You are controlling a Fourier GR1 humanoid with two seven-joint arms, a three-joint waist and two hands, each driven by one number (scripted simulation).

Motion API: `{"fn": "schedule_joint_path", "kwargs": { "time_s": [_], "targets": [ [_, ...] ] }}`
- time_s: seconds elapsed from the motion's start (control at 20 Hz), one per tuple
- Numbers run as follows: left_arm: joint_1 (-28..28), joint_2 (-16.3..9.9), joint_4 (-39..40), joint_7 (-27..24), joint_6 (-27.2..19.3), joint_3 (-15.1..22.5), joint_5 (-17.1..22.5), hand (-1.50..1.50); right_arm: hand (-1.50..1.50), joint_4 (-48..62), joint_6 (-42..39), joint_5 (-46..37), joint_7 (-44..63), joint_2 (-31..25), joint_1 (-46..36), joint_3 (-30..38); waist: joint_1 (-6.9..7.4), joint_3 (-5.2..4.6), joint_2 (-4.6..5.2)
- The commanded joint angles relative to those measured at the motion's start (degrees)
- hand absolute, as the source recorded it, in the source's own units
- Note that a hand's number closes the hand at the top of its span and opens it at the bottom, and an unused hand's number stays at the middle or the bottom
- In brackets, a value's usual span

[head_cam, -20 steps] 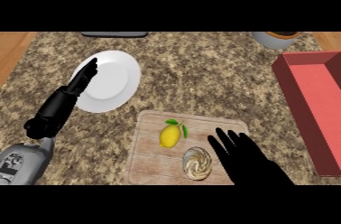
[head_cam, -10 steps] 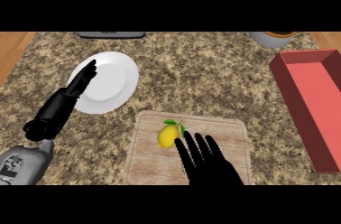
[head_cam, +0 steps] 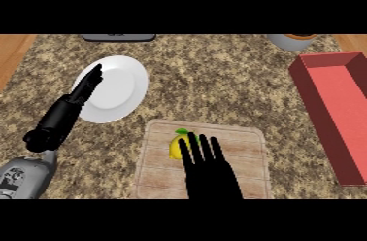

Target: Pick the cupcake from the cutting board and place it in the cardboard box

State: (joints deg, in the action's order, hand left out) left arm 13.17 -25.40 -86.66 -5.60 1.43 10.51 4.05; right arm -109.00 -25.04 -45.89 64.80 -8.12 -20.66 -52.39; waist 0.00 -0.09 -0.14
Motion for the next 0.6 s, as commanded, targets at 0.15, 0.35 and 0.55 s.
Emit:
{"fn": "schedule_joint_path", "kwargs": {
  "time_s": [0.15,0.35,0.55],
  "targets": [
    [1.77,-0.10,1.38,1.71,1.93,-1.28,0.07,0.00,-1.50,4.94,-5.60,-4.25,6.89,2.55,1.42,2.00,-0.22,0.05,0.08],
    [-0.34,-0.12,-1.67,1.86,2.15,-1.05,-1.34,0.00,-1.50,6.71,-5.04,-8.50,5.37,4.54,3.83,1.59,0.11,0.07,0.01],
    [1.43,2.18,3.10,-0.42,3.20,-2.41,-2.02,0.00,-1.50,11.30,-4.33,-8.76,-0.81,6.77,4.39,4.05,-0.09,0.07,0.17]
  ]
}}
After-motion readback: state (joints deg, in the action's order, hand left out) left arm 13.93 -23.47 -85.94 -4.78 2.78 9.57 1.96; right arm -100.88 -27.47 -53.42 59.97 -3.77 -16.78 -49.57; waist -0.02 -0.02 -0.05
